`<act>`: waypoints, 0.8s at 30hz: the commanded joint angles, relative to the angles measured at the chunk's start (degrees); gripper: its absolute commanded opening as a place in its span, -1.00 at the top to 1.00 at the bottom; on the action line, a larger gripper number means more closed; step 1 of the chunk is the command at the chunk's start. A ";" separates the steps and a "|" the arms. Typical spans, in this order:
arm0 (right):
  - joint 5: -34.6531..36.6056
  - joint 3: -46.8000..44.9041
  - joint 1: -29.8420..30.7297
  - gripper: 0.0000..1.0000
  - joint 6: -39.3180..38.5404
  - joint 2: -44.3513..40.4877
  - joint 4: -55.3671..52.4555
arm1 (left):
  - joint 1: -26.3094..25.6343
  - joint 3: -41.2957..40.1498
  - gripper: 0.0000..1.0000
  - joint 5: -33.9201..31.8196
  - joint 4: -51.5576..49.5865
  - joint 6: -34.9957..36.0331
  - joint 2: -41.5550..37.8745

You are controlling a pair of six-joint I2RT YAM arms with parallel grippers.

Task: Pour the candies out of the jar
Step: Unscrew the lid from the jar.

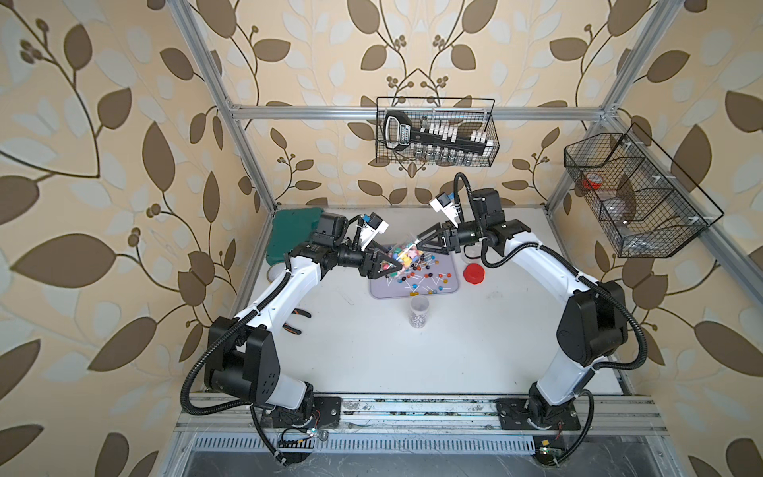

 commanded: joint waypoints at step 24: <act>17.60 8.14 -2.14 -0.91 29.40 2.38 -6.37 | -0.13 -2.20 -0.32 -22.77 5.20 3.54 -9.31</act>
